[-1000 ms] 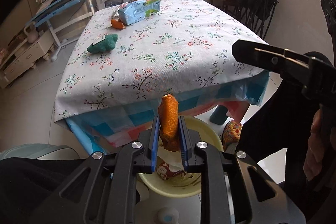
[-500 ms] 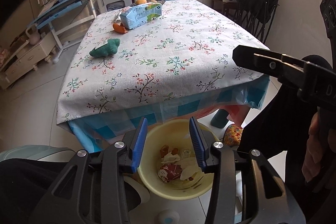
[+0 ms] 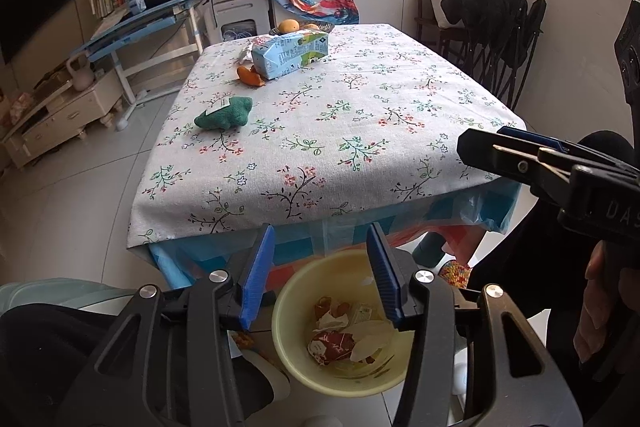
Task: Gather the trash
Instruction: 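Reach the left gripper to the green sponge with white tag and grasp it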
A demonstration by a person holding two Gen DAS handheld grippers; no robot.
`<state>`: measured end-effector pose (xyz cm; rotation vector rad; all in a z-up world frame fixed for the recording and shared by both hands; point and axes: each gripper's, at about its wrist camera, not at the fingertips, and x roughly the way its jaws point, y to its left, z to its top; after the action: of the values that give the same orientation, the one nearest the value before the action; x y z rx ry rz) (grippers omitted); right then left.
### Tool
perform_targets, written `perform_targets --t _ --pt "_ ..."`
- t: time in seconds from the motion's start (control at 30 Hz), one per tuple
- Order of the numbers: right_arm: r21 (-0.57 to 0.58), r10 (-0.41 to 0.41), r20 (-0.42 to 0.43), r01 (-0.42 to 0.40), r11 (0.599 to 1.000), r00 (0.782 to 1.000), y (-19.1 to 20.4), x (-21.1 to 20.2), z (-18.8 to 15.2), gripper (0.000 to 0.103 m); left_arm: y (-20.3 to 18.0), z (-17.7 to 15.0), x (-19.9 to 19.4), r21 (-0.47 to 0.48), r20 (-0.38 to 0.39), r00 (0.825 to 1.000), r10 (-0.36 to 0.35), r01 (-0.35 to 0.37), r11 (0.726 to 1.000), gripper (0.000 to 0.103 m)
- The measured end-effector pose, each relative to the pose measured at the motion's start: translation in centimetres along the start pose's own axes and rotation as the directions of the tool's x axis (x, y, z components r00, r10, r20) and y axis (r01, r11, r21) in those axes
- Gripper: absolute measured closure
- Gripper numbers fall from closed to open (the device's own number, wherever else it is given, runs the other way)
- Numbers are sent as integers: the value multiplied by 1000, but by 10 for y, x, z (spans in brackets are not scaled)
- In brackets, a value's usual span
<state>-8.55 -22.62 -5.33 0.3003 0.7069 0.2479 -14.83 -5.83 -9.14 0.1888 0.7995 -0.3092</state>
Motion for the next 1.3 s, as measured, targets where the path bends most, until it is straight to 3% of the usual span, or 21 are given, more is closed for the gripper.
perform_targets --t 0.67,0.9,1.03,1.2,1.3 --pt "-1 2 -5 -2 1000 1000 2 1 0 34 9 6 -1 -23 18 1000 13 -12 1000 56" --pt "-15 32 -28 -32 999 999 8 11 10 34 54 44 4 -64 40 996 77 -74 995 54" --pt "-40 43 -41 -45 998 998 12 26 23 34 79 69 25 -35 22 995 99 -98 995 48" --pt "-49 61 -59 -64 997 996 14 46 41 34 102 100 65 3 -33 996 84 -84 997 45" --pt "-61 72 -71 -77 995 995 18 59 52 34 114 113 94 9 -86 996 37 -36 999 43"
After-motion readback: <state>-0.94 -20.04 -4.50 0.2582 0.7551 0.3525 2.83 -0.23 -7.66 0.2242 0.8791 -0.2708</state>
